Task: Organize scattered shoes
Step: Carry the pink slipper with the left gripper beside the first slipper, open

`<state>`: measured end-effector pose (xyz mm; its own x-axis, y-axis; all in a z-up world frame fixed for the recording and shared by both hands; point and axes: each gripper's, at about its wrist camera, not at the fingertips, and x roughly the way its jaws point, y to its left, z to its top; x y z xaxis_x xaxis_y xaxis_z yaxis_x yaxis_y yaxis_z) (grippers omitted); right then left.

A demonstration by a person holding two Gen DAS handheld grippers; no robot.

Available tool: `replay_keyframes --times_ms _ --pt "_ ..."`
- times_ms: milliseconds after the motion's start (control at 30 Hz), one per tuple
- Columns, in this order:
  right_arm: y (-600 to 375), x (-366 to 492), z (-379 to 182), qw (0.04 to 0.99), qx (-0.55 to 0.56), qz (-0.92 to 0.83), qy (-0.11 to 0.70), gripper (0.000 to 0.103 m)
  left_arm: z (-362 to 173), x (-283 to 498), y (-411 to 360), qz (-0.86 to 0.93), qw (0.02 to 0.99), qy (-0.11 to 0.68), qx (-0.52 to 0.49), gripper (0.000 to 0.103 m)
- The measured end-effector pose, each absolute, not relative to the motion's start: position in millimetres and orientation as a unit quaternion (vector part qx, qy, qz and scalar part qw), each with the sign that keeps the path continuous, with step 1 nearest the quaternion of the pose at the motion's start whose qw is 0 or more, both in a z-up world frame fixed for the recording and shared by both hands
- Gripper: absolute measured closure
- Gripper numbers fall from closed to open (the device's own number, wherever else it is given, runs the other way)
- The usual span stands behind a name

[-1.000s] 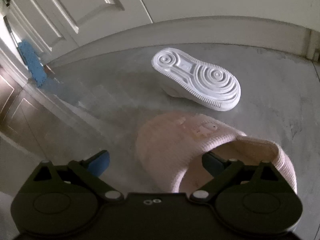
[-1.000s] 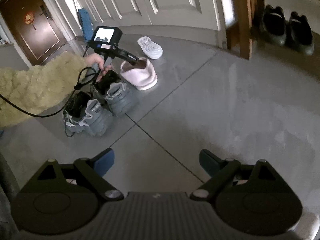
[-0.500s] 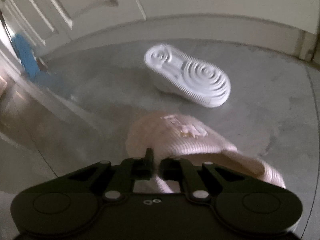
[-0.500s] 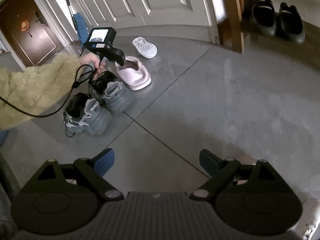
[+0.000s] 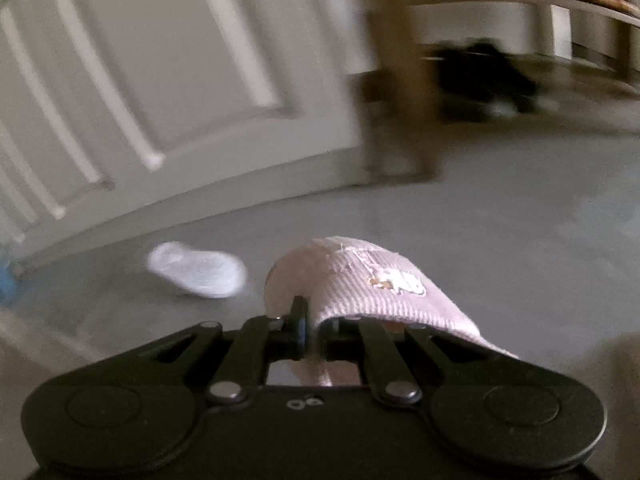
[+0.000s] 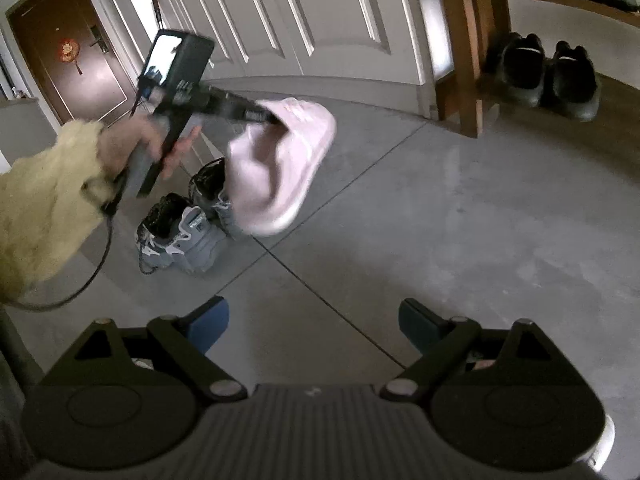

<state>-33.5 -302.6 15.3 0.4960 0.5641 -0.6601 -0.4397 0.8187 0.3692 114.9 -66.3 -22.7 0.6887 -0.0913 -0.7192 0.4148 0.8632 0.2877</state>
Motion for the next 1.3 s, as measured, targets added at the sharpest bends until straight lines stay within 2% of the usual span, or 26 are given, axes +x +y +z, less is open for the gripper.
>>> replay_keyframes --times_ms 267,333,467,533,633,833,1000,1300 --pt "-319.8 -54.8 10.6 0.862 0.074 0.275 0.42 0.009 -72.9 44.3 -125.3 -0.261 0.836 0.407 0.261 0.098" --pt "-321.2 -57.4 10.4 0.863 0.075 0.272 0.42 0.009 -87.4 34.4 -138.5 -0.259 0.827 0.407 0.289 0.082" --pt "-320.1 -58.9 11.8 0.864 0.075 0.271 0.417 0.009 -98.5 25.5 -148.8 -0.241 0.818 0.409 0.327 0.064" --pt "-318.9 -58.8 12.9 0.865 0.074 0.272 0.415 0.009 -86.0 14.0 -146.1 -0.26 0.825 0.381 0.328 0.051" --pt "-315.1 -58.5 12.5 0.863 0.082 0.275 0.415 0.009 -68.1 9.8 -136.5 -0.266 0.829 0.374 0.32 0.045" --pt "-294.6 -56.1 4.0 0.866 0.12 0.248 0.418 0.009 -45.9 49.1 -97.9 -0.181 0.854 0.426 0.238 0.041" --pt "-254.9 -52.9 -13.6 0.892 0.055 0.132 0.428 0.009 -41.4 79.0 -57.5 -0.114 0.848 0.491 0.163 0.04" --pt "-182.4 -17.8 -57.9 0.895 -0.043 0.066 0.439 0.009 -76.7 63.7 -49.2 -0.128 0.816 0.541 0.159 0.04"
